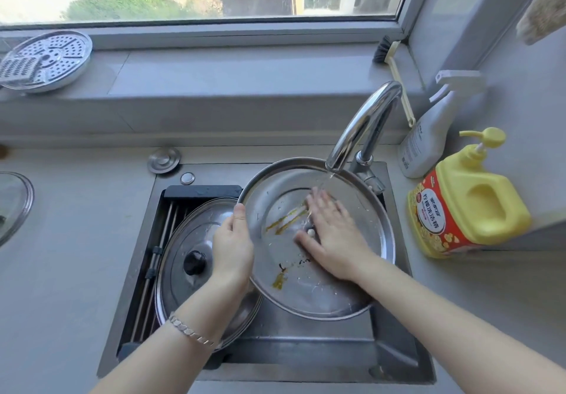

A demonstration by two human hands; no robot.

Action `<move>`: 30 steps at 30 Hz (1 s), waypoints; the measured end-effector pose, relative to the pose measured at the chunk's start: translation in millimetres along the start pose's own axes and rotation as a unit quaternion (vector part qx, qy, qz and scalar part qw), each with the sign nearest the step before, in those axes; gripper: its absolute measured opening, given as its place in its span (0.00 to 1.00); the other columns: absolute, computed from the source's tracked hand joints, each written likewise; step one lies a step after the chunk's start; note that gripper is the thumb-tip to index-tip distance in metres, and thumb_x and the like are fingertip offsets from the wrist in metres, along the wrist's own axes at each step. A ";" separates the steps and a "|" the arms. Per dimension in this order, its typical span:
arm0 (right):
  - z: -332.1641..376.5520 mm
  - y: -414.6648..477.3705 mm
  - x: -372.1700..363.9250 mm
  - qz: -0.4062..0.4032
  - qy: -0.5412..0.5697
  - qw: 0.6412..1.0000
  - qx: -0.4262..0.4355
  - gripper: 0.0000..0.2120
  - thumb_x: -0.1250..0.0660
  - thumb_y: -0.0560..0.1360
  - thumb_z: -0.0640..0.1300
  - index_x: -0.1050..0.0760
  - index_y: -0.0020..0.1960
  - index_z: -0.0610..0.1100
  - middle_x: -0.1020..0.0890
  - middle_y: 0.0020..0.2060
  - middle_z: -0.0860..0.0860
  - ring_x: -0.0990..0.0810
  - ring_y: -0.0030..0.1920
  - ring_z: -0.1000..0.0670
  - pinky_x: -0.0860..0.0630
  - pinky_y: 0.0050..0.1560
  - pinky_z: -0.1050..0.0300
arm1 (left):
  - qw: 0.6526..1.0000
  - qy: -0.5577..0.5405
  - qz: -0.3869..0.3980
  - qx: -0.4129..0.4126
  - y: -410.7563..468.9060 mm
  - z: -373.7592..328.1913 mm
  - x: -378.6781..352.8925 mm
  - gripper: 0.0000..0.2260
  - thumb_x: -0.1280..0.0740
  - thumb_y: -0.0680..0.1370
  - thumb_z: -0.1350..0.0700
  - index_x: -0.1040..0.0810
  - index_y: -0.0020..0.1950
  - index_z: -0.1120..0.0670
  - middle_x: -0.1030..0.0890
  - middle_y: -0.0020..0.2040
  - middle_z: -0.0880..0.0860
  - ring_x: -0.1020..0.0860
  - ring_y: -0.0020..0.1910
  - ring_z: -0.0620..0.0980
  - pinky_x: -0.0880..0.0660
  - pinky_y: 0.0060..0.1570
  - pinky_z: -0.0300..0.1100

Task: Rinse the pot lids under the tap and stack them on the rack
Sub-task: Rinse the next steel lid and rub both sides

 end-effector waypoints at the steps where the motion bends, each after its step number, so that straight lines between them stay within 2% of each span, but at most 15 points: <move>1: -4.4 1.6 4.7 -0.009 0.002 1.000 -0.024 0.41 0.65 0.69 0.67 0.61 0.76 0.45 0.66 0.71 0.54 0.65 0.74 0.54 0.69 0.71 0.60 | 1.000 -0.001 -0.003 -0.005 -1.4 -1.0 1.1 0.19 0.47 0.81 0.46 0.28 0.43 0.59 0.31 0.38 0.57 0.34 0.36 0.50 0.38 0.33 0.43; 3: 15.6 -2.4 3.9 -0.006 -0.008 0.999 0.037 0.42 0.66 0.71 0.69 0.58 0.76 0.43 0.61 0.74 0.51 0.62 0.74 0.53 0.69 0.71 0.60 | 1.000 -0.011 -0.006 -0.018 -3.5 -4.3 -0.8 0.19 0.46 0.81 0.46 0.29 0.42 0.59 0.31 0.36 0.56 0.34 0.36 0.50 0.37 0.33 0.42; 6: 44.5 -18.8 -6.0 -0.010 -0.062 0.981 0.184 0.36 0.63 0.77 0.64 0.44 0.74 0.40 0.42 0.73 0.46 0.45 0.73 0.48 0.56 0.71 0.54 | 0.999 -0.015 -0.006 -0.032 -5.3 -9.2 -5.4 0.19 0.46 0.82 0.48 0.30 0.40 0.60 0.32 0.34 0.56 0.34 0.35 0.50 0.36 0.30 0.35; 8: 28.0 -7.9 0.9 -0.042 -0.055 0.989 0.131 0.39 0.64 0.75 0.67 0.50 0.76 0.43 0.49 0.74 0.49 0.48 0.75 0.48 0.58 0.72 0.55 | 0.999 -0.024 0.005 -0.035 -5.8 -8.2 -5.3 0.19 0.47 0.82 0.48 0.28 0.42 0.61 0.30 0.36 0.57 0.32 0.36 0.50 0.34 0.34 0.40; 10: 4.1 3.1 12.8 -0.065 -0.002 0.998 0.001 0.41 0.67 0.70 0.70 0.59 0.76 0.45 0.59 0.74 0.52 0.59 0.75 0.53 0.65 0.73 0.58 | 0.999 -0.032 0.011 -0.030 -6.9 -7.2 -4.7 0.18 0.47 0.82 0.47 0.27 0.44 0.59 0.29 0.37 0.56 0.32 0.37 0.51 0.34 0.37 0.44; 11: 3.5 3.8 13.8 -0.063 -0.005 0.998 -0.023 0.42 0.68 0.69 0.68 0.60 0.76 0.45 0.61 0.74 0.53 0.64 0.74 0.55 0.66 0.72 0.57 | 0.999 -0.034 0.010 -0.027 -8.3 -7.4 -5.2 0.18 0.47 0.81 0.46 0.28 0.43 0.58 0.30 0.37 0.56 0.32 0.37 0.51 0.34 0.37 0.44; 13: 26.4 -1.5 8.1 -0.038 -0.006 0.999 0.036 0.40 0.64 0.70 0.64 0.57 0.76 0.44 0.60 0.73 0.52 0.65 0.72 0.55 0.64 0.74 0.55 | 0.999 -0.032 0.008 -0.022 -9.1 -7.7 -6.9 0.18 0.46 0.82 0.48 0.29 0.41 0.59 0.31 0.35 0.56 0.33 0.35 0.51 0.33 0.34 0.38; 15: 46.9 -15.3 -5.2 -0.009 -0.023 0.987 0.158 0.35 0.59 0.76 0.62 0.49 0.76 0.43 0.53 0.73 0.50 0.55 0.74 0.50 0.58 0.72 0.53 | 0.999 -0.032 0.012 -0.017 -11.7 -7.7 -8.2 0.18 0.46 0.82 0.50 0.30 0.37 0.58 0.30 0.32 0.52 0.33 0.32 0.47 0.34 0.28 0.27; 16: 43.6 -16.3 -6.0 -0.017 -0.036 0.983 0.178 0.34 0.59 0.77 0.63 0.47 0.76 0.44 0.50 0.73 0.51 0.51 0.74 0.49 0.57 0.72 0.54 | 0.999 -0.030 0.015 -0.012 -13.9 -7.4 -8.1 0.18 0.46 0.82 0.51 0.30 0.36 0.56 0.29 0.32 0.51 0.32 0.32 0.46 0.34 0.27 0.25; 18: 20.5 -4.8 1.5 -0.027 -0.031 0.996 0.085 0.37 0.62 0.74 0.68 0.54 0.76 0.47 0.56 0.73 0.55 0.54 0.76 0.51 0.64 0.72 0.57 | 0.999 -0.023 0.024 -0.006 -16.6 -4.4 -7.8 0.17 0.47 0.82 0.50 0.30 0.38 0.56 0.30 0.34 0.52 0.32 0.34 0.48 0.34 0.27 0.27; 20: 3.4 3.2 7.6 -0.036 -0.009 0.999 -0.024 0.38 0.64 0.72 0.67 0.59 0.76 0.47 0.61 0.73 0.56 0.60 0.76 0.54 0.67 0.71 0.58 | 1.000 -0.018 0.025 -0.002 -17.1 -2.2 -9.0 0.17 0.48 0.82 0.49 0.31 0.38 0.56 0.30 0.34 0.52 0.33 0.34 0.48 0.35 0.28 0.30; 22: 17.9 4.2 4.6 -0.039 -0.009 0.999 -0.009 0.39 0.65 0.71 0.64 0.59 0.76 0.45 0.61 0.73 0.55 0.62 0.76 0.52 0.66 0.72 0.56 | 0.999 -0.018 0.030 0.002 -18.1 -2.4 -14.0 0.16 0.48 0.82 0.48 0.30 0.41 0.55 0.28 0.36 0.51 0.31 0.37 0.48 0.33 0.34 0.34; 24: 44.7 0.1 -4.2 -0.015 0.007 0.995 0.103 0.36 0.64 0.72 0.60 0.55 0.76 0.44 0.58 0.74 0.52 0.62 0.75 0.52 0.65 0.73 0.57 | 0.999 -0.025 0.041 0.011 -20.6 -3.7 -18.5 0.14 0.47 0.82 0.49 0.28 0.44 0.53 0.25 0.39 0.49 0.27 0.42 0.48 0.31 0.41 0.41; 26: 52.4 1.0 -5.6 -0.003 0.005 0.988 0.155 0.33 0.61 0.74 0.58 0.53 0.76 0.45 0.53 0.75 0.51 0.60 0.73 0.55 0.65 0.73 0.59 | 0.998 -0.041 0.049 0.016 -21.5 -3.1 -18.4 0.11 0.47 0.82 0.51 0.27 0.47 0.50 0.23 0.40 0.47 0.25 0.44 0.47 0.31 0.44 0.38; 30: 12.0 25.4 6.4 -0.013 -0.022 1.000 0.001 0.33 0.61 0.75 0.63 0.57 0.76 0.50 0.56 0.76 0.53 0.60 0.76 0.52 0.64 0.72 0.57 | 0.998 0.007 0.046 0.030 -21.2 1.5 -8.8 0.16 0.48 0.82 0.47 0.30 0.43 0.56 0.31 0.37 0.56 0.33 0.35 0.50 0.37 0.34 0.42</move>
Point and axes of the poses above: each hand's wrist, its own y-axis towards the middle knuckle, its own x-axis out of the back of the hand, z = x × y, the point moved 2 cm from there along y, towards the middle knuckle
